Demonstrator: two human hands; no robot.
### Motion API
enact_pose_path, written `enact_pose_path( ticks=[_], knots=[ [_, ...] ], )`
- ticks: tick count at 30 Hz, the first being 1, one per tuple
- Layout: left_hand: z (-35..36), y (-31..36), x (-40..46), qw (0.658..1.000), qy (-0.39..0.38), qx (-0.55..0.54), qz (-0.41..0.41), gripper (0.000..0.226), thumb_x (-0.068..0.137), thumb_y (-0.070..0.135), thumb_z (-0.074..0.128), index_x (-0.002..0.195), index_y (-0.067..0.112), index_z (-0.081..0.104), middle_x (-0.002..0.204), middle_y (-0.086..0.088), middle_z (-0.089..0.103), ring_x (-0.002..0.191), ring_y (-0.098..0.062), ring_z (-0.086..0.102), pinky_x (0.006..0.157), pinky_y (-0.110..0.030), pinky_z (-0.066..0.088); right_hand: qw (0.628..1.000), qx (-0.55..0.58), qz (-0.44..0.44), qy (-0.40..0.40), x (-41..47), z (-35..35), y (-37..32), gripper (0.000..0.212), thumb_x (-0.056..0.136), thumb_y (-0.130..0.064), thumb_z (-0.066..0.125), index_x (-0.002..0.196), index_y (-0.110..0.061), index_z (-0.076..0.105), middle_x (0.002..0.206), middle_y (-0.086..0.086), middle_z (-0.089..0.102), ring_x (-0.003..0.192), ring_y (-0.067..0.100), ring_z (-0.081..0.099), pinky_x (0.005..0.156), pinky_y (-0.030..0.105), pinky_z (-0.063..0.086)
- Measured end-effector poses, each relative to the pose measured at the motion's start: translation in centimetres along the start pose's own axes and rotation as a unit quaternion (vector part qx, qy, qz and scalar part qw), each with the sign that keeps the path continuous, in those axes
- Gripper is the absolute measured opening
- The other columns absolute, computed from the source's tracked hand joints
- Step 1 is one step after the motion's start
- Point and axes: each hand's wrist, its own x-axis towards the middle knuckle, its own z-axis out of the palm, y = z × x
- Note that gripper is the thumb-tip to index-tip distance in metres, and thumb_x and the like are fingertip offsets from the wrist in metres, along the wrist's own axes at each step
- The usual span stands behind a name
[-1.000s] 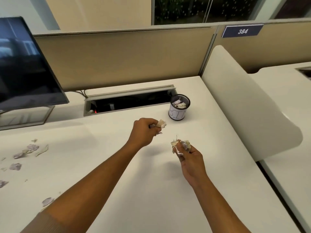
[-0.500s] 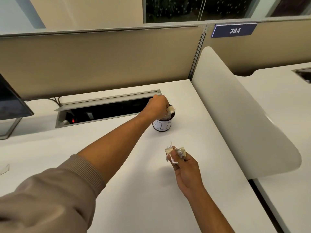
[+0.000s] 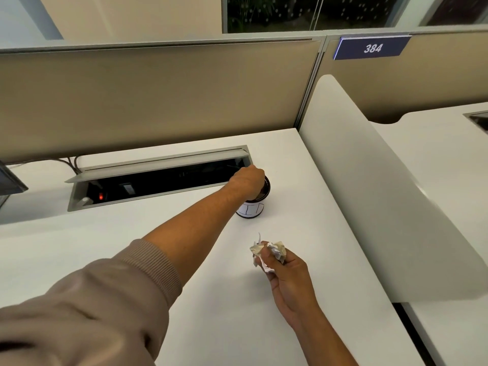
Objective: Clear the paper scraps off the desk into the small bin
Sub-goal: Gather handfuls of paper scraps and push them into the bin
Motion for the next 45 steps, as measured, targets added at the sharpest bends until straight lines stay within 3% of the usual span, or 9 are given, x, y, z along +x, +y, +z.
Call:
enact_pose_path(
  ticks=[5,11,15,23,25,29,34,39,45],
  knots=[
    [-0.9,-0.6,-0.9,0.999,0.011,-0.032,0.006,0.024,0.092,0.001,0.051,0.115,-0.001,0.056,0.119,-0.017,0.053,0.095,-0.032,0.058,0.072,-0.032,0.047,1.000,-0.006,-0.009,0.013,0.6,0.3,-1.1,0.031,0.072,-0.016,0.070,0.098,0.001,0.071,0.095,0.009,0.073,0.082,0.018,0.066,0.082,0.026,0.054],
    [-2.6,-1.7,-1.7,0.995,0.056,-0.069,0.035,0.022,0.084,0.007,0.066,0.104,0.014,0.071,0.111,-0.009,0.062,0.087,-0.027,0.059,0.069,-0.031,0.049,0.999,-0.014,-0.033,0.000,1.7,0.9,-3.3,0.010,0.079,-0.009,0.069,0.086,-0.004,0.073,0.086,0.006,0.071,0.077,0.019,0.062,0.081,0.027,0.053],
    [-3.1,-2.6,-1.7,0.986,0.087,-0.135,0.042,0.026,0.078,0.007,0.069,0.095,0.025,0.075,0.105,-0.002,0.067,0.095,-0.022,0.063,0.081,-0.035,0.055,0.998,-0.031,-0.051,0.001,2.9,1.6,-5.1,0.011,0.085,-0.001,0.064,0.081,-0.007,0.072,0.080,0.000,0.071,0.073,0.017,0.062,0.081,0.027,0.052],
    [-0.6,-5.2,-2.3,0.950,0.197,-0.229,-0.076,0.016,0.082,0.014,0.069,0.094,0.024,0.074,0.099,-0.002,0.071,0.094,-0.026,0.064,0.081,-0.039,0.055,0.970,-0.205,-0.127,0.014,7.9,4.1,-8.5,0.006,0.081,-0.006,0.073,0.086,-0.008,0.074,0.080,0.004,0.070,0.075,0.015,0.064,0.067,0.023,0.053],
    [0.4,-5.5,-2.3,0.938,0.200,-0.267,-0.098,0.013,0.084,0.017,0.071,0.095,0.023,0.073,0.099,-0.004,0.071,0.094,-0.026,0.064,0.083,-0.038,0.055,0.928,-0.333,-0.162,0.036,9.6,5.0,-8.8,0.006,0.078,-0.016,0.076,0.083,-0.013,0.076,0.073,0.000,0.069,0.068,0.011,0.062,0.066,0.026,0.052],
    [1.2,-6.1,-2.2,0.904,0.203,-0.360,-0.106,0.008,0.082,0.013,0.073,0.084,0.020,0.070,0.085,-0.005,0.070,0.079,-0.024,0.069,0.078,-0.037,0.058,0.770,-0.599,-0.215,0.040,12.3,7.3,-8.6,0.006,0.081,-0.014,0.071,0.076,-0.012,0.072,0.067,0.006,0.059,0.066,0.022,0.052,0.058,0.026,0.037],
    [1.8,-6.5,-2.4,0.869,0.210,-0.436,-0.099,0.006,0.082,0.009,0.074,0.085,0.013,0.070,0.081,-0.007,0.070,0.066,-0.018,0.071,0.068,-0.034,0.061,0.598,-0.786,-0.155,-0.012,14.0,9.9,-6.9,0.017,0.087,-0.009,0.062,0.105,-0.007,0.063,0.098,0.014,0.054,0.086,0.032,0.056,0.068,0.034,0.045],
    [2.3,-6.7,-2.8,0.823,0.204,-0.520,-0.104,0.010,0.084,0.004,0.071,0.095,0.005,0.072,0.083,-0.010,0.072,0.074,-0.016,0.072,0.064,-0.030,0.062,0.572,-0.806,-0.144,-0.040,14.7,10.9,-7.1,0.023,0.090,-0.010,0.061,0.112,-0.005,0.062,0.110,0.017,0.058,0.095,0.032,0.060,0.073,0.031,0.045],
    [2.2,-6.8,-2.7,0.822,0.206,-0.523,-0.092,0.009,0.084,0.005,0.071,0.093,0.005,0.072,0.083,-0.011,0.072,0.073,-0.017,0.072,0.061,-0.032,0.062,0.557,-0.815,-0.142,-0.079,14.3,10.8,-9.1,0.025,0.084,-0.009,0.065,0.108,-0.016,0.071,0.105,0.013,0.061,0.082,0.026,0.054,0.069,0.029,0.044]
  ],
)
